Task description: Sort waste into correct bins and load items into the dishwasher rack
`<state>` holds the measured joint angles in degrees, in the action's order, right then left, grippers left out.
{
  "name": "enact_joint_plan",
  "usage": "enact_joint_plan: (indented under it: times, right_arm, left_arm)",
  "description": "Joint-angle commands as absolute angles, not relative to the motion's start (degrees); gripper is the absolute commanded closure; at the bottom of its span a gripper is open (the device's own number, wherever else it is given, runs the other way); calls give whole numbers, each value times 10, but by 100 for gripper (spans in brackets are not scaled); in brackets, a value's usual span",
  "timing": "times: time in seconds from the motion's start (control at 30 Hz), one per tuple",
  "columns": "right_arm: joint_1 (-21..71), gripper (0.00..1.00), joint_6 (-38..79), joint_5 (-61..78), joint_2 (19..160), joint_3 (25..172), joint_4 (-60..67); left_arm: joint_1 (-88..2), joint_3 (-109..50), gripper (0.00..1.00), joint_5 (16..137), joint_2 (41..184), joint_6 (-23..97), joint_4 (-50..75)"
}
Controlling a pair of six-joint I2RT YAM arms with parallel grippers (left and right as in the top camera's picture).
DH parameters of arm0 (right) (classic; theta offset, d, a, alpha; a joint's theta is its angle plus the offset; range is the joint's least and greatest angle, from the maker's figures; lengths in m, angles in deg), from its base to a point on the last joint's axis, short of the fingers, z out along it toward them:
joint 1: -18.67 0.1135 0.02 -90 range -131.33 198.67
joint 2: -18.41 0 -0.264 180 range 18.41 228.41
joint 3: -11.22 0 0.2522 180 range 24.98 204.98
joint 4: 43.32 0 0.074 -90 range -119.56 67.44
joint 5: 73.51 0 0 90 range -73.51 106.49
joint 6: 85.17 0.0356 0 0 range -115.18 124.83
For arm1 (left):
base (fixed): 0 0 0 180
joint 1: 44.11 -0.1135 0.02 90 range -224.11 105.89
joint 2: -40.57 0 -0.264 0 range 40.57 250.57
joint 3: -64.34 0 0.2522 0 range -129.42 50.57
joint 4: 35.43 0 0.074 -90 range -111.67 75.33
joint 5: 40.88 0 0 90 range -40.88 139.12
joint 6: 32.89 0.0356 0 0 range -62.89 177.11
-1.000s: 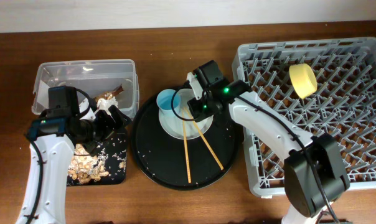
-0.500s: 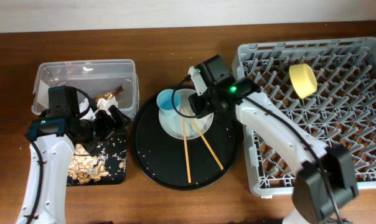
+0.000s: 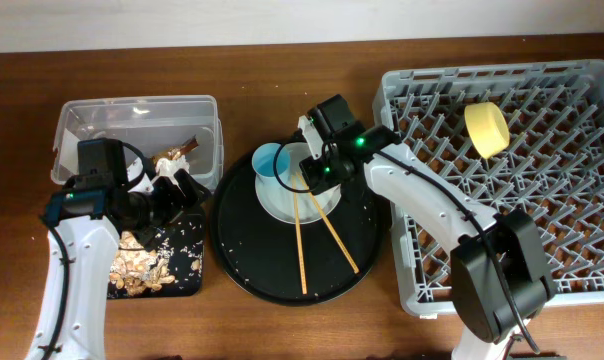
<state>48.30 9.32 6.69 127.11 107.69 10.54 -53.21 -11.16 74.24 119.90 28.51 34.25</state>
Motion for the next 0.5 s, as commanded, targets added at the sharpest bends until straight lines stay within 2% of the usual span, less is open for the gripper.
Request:
enact_joint_plan:
  times: [0.0, 0.03, 0.07, 0.1, 0.13, 0.2, 0.23, 0.33, 0.47]
  right_arm:
    - [486, 96, 96, 66, 1253, 1086, 106]
    - [486, 96, 96, 66, 1250, 1086, 106]
    - [487, 90, 96, 65, 1250, 1086, 109]
    - [487, 77, 96, 66, 1250, 1085, 115]
    - [487, 76, 96, 66, 1253, 1085, 122]
    - [487, 77, 96, 66, 1260, 1085, 124]
    - [487, 86, 96, 66, 1261, 1085, 124]
    - [487, 96, 96, 66, 1264, 1085, 125]
    - [482, 96, 96, 66, 1250, 1086, 126]
  left_arm:
    - [-535, -121, 1, 748, 1187, 280, 342]
    - [-535, -121, 1, 748, 1187, 280, 342]
    - [-535, -121, 1, 748, 1187, 280, 342]
    - [-535, -121, 1, 748, 1187, 280, 341]
    - [-535, -121, 1, 748, 1187, 280, 342]
    - [-535, -121, 1, 748, 1187, 280, 342]
    - [-535, -121, 1, 748, 1187, 280, 342]
    - [-535, -121, 1, 748, 1187, 280, 342]
    - [-535, -121, 1, 748, 1187, 280, 342]
